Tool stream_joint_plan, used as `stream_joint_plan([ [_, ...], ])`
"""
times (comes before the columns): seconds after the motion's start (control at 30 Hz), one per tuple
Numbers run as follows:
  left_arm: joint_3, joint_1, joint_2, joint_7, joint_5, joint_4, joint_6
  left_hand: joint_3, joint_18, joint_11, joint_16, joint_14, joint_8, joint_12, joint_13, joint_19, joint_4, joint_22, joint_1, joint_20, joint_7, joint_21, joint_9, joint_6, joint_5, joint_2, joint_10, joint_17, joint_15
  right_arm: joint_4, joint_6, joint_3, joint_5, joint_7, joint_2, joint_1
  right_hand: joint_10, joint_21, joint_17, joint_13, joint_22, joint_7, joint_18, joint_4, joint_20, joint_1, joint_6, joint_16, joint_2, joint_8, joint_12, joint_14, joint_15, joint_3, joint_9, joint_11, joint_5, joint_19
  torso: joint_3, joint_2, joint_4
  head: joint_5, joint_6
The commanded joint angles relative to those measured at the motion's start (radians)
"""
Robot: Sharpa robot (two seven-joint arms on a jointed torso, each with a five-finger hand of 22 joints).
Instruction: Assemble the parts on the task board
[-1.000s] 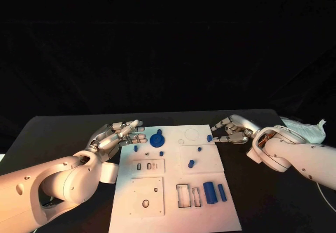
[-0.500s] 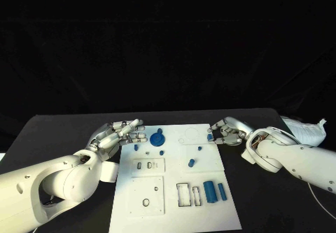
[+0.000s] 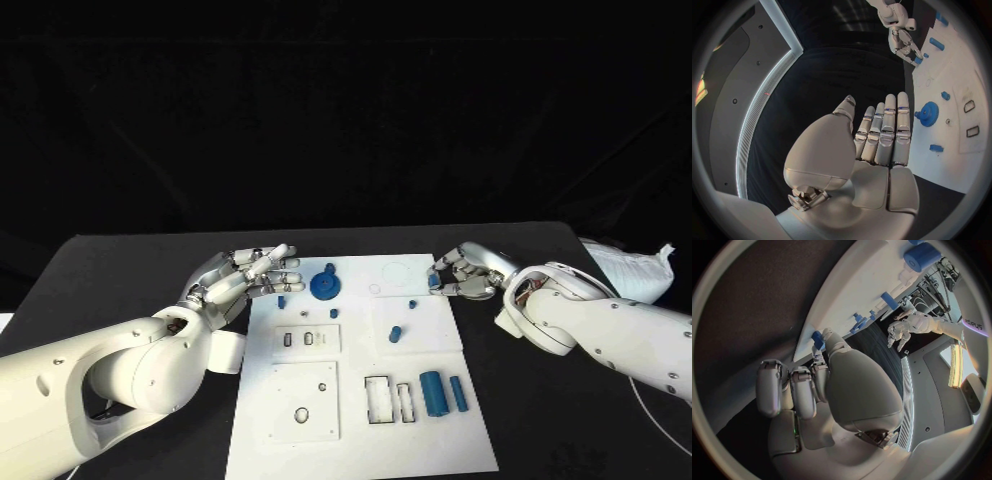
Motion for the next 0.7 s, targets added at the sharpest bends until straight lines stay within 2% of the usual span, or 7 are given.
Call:
stream_joint_plan([
  [0.03,0.0,0.0,0.001,0.005,0.001,0.002,0.021,0.002,0.011,0.003,-0.005,-0.004,-0.007,-0.006,-0.001,-0.005,-0.006,-0.002,0.01,0.004,0.006,-0.006,0.0,0.0,-0.003,0.0,-0.005,0.002,0.001,-0.003,0.009,0.0,-0.016,0.0,0.003,-0.002,0.009,0.005,0.227,0.0,0.007,-0.001,-0.012,0.0,-0.003,0.003,0.009,0.005,0.012,0.005,0.004,0.097,-0.009,0.009,0.001,-0.013,-0.007,0.006,0.0004,0.0,-0.0002,-0.002,0.0],
  [0.57,0.0,0.0,0.001,0.004,0.001,0.001,0.02,0.003,0.011,0.003,-0.006,-0.004,-0.007,-0.006,-0.001,-0.005,-0.008,-0.002,0.012,0.004,0.006,-0.006,0.0,0.0,-0.003,0.001,-0.005,0.002,0.001,-0.009,0.01,0.0,-0.015,-0.001,0.01,-0.003,0.013,0.008,0.232,0.004,0.013,-0.005,-0.013,-0.005,-0.006,0.001,0.022,0.007,0.013,0.005,0.011,0.098,-0.013,0.021,0.002,-0.016,-0.018,0.01,0.0005,0.0,0.0002,-0.001,-0.001],
  [0.7,0.0,0.0,0.001,0.004,0.001,0.002,0.02,0.004,0.011,0.003,-0.006,-0.004,-0.008,-0.006,-0.001,-0.005,-0.009,-0.002,0.014,0.004,0.006,-0.006,0.0,0.0,-0.003,0.002,-0.005,0.003,0.001,-0.011,0.002,0.0,-0.015,-0.003,0.011,-0.003,0.017,0.01,0.237,0.009,0.017,-0.012,-0.014,-0.009,-0.009,-0.002,0.045,0.009,0.018,0.011,0.018,0.099,-0.017,0.032,0.006,-0.022,-0.022,0.012,0.0007,0.0,0.0007,-0.002,-0.002],
])
